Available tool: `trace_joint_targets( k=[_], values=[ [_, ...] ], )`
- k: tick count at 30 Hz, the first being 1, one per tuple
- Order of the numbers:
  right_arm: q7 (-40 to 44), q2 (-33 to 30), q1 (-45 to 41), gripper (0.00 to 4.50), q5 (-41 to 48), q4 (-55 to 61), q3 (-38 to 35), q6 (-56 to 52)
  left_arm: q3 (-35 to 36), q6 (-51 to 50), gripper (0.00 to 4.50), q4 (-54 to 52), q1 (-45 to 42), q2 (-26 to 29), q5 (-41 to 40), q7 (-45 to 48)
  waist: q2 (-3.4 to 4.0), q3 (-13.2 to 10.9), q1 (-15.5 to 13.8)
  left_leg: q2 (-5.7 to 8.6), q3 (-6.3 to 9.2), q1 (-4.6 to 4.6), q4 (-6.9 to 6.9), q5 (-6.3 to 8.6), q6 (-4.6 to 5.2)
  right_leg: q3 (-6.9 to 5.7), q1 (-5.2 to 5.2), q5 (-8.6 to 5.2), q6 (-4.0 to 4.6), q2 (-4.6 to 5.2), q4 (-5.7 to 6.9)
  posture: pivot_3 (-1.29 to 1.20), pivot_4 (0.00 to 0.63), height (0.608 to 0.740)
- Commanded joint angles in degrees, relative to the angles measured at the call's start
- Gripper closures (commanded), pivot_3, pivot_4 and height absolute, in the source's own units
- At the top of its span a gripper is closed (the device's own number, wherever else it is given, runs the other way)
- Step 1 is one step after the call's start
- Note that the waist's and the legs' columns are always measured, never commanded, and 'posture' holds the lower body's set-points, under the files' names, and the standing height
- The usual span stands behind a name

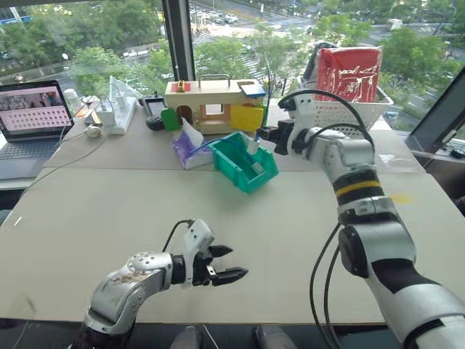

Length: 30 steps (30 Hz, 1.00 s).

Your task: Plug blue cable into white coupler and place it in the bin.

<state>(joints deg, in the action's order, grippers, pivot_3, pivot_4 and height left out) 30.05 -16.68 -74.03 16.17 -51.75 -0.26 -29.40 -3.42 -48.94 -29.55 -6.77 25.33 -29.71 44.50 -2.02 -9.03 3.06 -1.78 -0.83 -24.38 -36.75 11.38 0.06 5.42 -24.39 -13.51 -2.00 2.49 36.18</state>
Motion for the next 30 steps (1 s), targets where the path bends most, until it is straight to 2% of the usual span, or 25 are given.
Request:
trace_joint_targets(
  k=[1,3,6,9,12,14,17,19,21,24,27,30],
  values=[
    [2.58,-1.03,-5.10,2.76,-0.85,-5.58,-2.51,5.70,4.93,6.15,0.44,-2.55,1.24,-0.27,-1.50,-0.84,0.02,-0.04,-0.17,0.03,-0.02,-0.01,0.00,0.00,0.00,0.01,0.01,0.02,-0.03,0.04,-0.04,0.00,0.150,0.739],
    [3.72,-1.75,-6.05,2.13,-0.14,-5.57,-3.87,4.76,5.92,7.93,0.44,-2.03,1.92,0.66,-1.67,-0.16,0.04,-0.07,-0.27,0.06,-0.02,-0.09,0.00,0.01,-0.02,0.03,-0.01,0.06,-0.10,0.12,-0.11,0.00,0.150,0.739],
    [5.14,-3.69,-4.82,1.05,1.77,-1.02,-6.21,0.57,9.86,8.09,0.44,1.35,1.15,1.04,-6.01,1.71,0.05,-0.08,-0.43,0.04,0.00,-0.14,0.00,0.04,-0.06,-0.01,-0.05,0.06,-0.09,0.10,-0.12,0.00,0.150,0.739],
    [5.90,-6.81,0.30,0.04,4.18,10.76,-8.02,-6.12,10.58,12.14,0.44,5.11,0.90,3.61,-5.58,6.41,0.07,-0.09,-0.53,0.02,0.07,-0.16,0.00,0.04,-0.07,-0.08,-0.06,0.06,-0.08,0.07,-0.10,0.00,0.150,0.739],
    [7.94,-12.16,12.07,0.04,10.42,32.41,-11.47,-16.14,10.89,15.17,0.44,12.46,-0.22,6.59,-4.26,10.39,0.07,-0.09,-0.92,0.03,0.15,-0.16,0.00,0.04,-0.07,-0.20,0.02,0.05,-0.08,0.07,-0.12,0.00,0.150,0.739],
    [7.72,-14.90,20.77,0.04,14.32,45.02,-14.58,-20.94,11.42,16.93,0.44,15.68,-1.15,6.72,-4.21,10.77,0.08,-0.10,-1.35,0.04,0.18,-0.23,-0.02,0.04,-0.06,-0.25,0.01,0.04,-0.09,0.08,-0.15,0.00,0.150,0.739],
    [5.83,-16.95,32.62,0.04,16.12,59.12,-18.52,-20.95,11.68,21.37,0.44,19.36,-3.09,6.13,-1.94,9.82,0.11,-0.11,-1.44,0.04,0.16,-0.28,-0.02,0.05,-0.05,-0.23,-0.02,0.04,-0.10,0.10,-0.19,0.00,0.150,0.739],
    [8.12,-18.84,44.30,0.04,15.93,68.60,-20.01,-17.91,10.68,23.97,0.44,23.37,-6.22,5.90,1.96,6.98,0.11,-0.11,-1.42,0.03,0.14,-0.26,-0.05,0.05,-0.06,-0.18,-0.04,0.04,-0.10,0.08,-0.11,0.00,0.150,0.739],
    [9.69,-20.46,53.21,0.04,14.24,74.28,-19.93,-14.52,10.06,26.26,0.44,26.37,-8.72,5.47,4.89,4.51,0.11,-0.11,-1.54,-0.01,0.19,-0.16,-0.11,0.05,-0.05,-0.23,0.07,0.04,-0.09,-0.01,-0.07,0.00,0.150,0.739],
    [8.67,-19.00,67.29,0.04,8.93,78.32,-19.15,-5.93,9.96,28.34,0.44,30.06,-12.88,3.83,7.96,-0.41,0.08,-0.11,-1.45,0.03,0.14,0.07,-0.12,0.04,-0.06,-0.15,0.25,0.03,-0.12,0.00,-0.05,0.00,0.150,0.739],
    [6.81,-15.90,72.28,0.04,7.60,76.64,-19.79,-0.48,9.05,27.39,0.44,30.54,-13.47,3.74,8.00,0.11,0.09,-0.11,-0.72,0.03,0.02,0.06,-0.24,0.04,-0.07,0.01,0.22,-0.07,-0.33,0.00,-0.04,0.00,0.150,0.739],
    [6.29,-14.02,72.16,0.04,8.92,74.87,-21.25,2.00,8.77,29.48,0.44,30.86,-13.01,4.13,8.37,1.40,0.09,-0.11,-0.09,0.01,-0.12,0.19,-0.26,0.00,-0.10,0.17,0.23,-0.03,-0.39,0.01,0.02,0.00,0.150,0.739]
  ],
)
